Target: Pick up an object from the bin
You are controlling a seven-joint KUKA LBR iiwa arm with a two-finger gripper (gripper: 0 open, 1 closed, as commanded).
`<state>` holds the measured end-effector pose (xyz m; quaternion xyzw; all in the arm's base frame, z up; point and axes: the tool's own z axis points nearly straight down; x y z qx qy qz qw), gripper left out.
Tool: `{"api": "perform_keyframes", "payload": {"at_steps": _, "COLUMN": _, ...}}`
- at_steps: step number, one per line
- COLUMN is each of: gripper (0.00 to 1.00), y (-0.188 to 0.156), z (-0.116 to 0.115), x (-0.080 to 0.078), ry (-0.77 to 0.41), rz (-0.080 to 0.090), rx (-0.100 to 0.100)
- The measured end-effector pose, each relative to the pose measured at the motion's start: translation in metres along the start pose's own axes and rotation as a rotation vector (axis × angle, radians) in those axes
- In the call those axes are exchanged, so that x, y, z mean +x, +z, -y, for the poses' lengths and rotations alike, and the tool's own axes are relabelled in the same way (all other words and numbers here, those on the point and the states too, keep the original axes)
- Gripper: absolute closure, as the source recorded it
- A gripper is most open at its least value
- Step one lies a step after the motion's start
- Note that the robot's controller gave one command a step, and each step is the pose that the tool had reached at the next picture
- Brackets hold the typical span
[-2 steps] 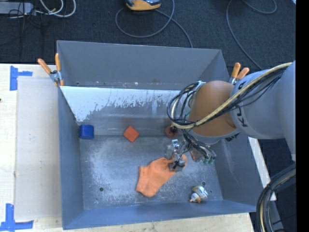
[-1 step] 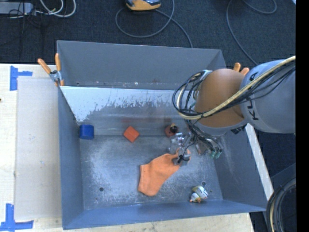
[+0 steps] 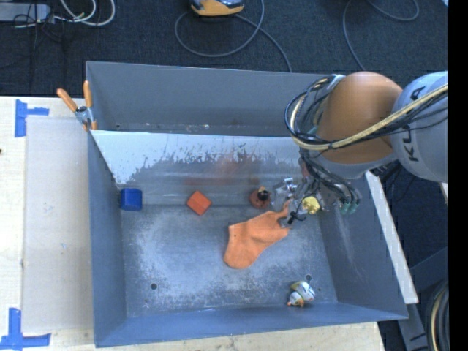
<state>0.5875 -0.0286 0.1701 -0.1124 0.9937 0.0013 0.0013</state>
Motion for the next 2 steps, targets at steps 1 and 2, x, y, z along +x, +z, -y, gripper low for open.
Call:
{"api": "perform_keyframes", "payload": {"at_steps": 1, "gripper": 1.00, "y": -0.009, "z": -0.012, "x": -0.007, "ry": 0.030, "rz": 0.000, "rx": 0.004}}
{"api": "perform_keyframes", "payload": {"at_steps": 2, "gripper": 1.00, "y": -0.052, "z": -0.033, "x": -0.008, "ry": 0.032, "rz": -0.008, "rx": -0.003}}
